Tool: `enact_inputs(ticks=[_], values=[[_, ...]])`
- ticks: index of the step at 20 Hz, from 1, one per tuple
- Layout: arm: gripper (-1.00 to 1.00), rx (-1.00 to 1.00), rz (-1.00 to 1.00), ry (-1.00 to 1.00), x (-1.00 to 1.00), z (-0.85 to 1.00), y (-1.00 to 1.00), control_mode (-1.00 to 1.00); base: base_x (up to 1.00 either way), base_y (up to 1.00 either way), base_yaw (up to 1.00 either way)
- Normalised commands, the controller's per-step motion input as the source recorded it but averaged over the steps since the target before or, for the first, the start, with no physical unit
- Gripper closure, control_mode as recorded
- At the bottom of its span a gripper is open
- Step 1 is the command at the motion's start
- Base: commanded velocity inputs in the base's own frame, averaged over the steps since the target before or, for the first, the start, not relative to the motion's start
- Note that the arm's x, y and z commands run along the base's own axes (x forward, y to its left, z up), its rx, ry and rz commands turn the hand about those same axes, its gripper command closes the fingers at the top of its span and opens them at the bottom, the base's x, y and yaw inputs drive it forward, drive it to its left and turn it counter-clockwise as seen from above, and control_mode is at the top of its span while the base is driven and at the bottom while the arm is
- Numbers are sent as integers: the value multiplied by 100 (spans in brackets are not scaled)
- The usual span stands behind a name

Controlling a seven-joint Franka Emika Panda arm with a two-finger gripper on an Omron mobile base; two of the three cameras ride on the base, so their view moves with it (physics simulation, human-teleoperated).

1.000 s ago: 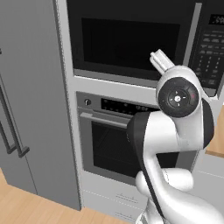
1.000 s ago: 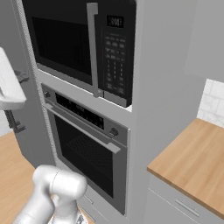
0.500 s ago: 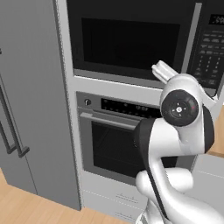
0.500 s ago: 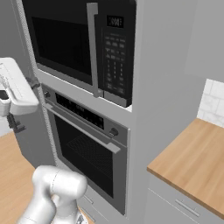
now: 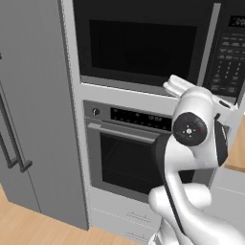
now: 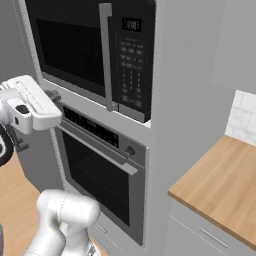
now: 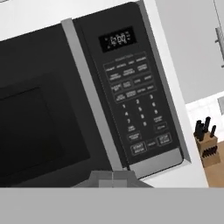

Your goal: Open the microwave, place the bowl with waffle inside the microwave, then close the microwave door and turn it on.

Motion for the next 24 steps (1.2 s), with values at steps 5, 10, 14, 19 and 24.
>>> enact_inputs(ticks=[5,10,14,19,24], values=[[100,-7,3,6,16,-6,-47,-100,0,0,0],[100,0,13,14,0,-4,-54,-100,0,0,0],[100,0,15,10,0,-10,-23,-100,0,0,0],[100,0,9,5,10,-9,-13,-100,0,0,0],[100,0,5,0,20,-2,-25,-100,0,0,0]])
